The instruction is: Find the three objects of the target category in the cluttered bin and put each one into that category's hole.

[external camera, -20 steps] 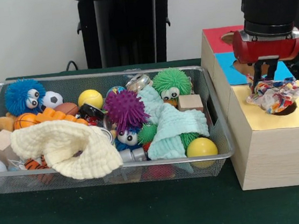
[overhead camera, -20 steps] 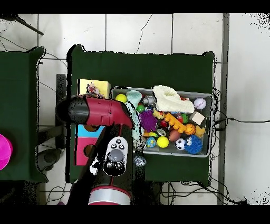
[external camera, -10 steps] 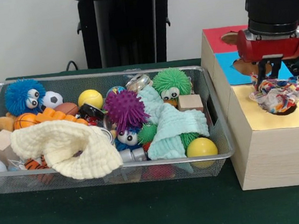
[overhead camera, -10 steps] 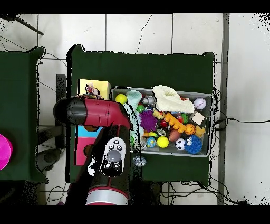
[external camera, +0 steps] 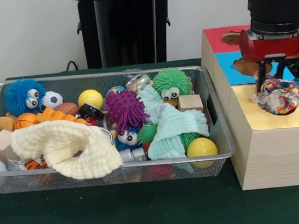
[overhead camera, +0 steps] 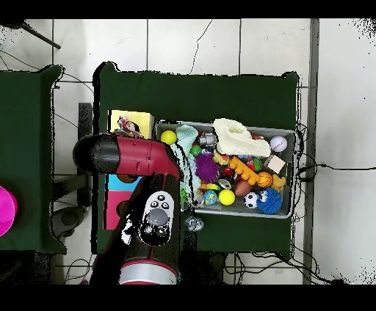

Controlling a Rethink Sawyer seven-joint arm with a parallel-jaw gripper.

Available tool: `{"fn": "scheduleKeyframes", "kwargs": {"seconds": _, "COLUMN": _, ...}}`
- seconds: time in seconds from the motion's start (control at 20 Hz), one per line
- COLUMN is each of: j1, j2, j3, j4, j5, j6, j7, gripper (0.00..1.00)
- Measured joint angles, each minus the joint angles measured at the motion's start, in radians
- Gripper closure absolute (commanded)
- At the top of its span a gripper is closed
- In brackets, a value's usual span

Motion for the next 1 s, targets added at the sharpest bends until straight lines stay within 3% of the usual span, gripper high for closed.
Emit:
{"fn": "scheduleKeyframes", "kwargs": {"seconds": 0.7, "j1": 0.002, "j2": -0.003, "j3": 0.000, "j4": 0.000, "j5": 0.000, "j6": 0.008, "j7": 0.000, "gripper": 0.00}}
{"fn": "scheduleKeyframes", "kwargs": {"seconds": 1.0, "j1": 0.006, "j2": -0.014, "j3": -0.002, "j4": 0.000, "j5": 0.000, "j6": 0.070, "j7": 0.000, "gripper": 0.00}}
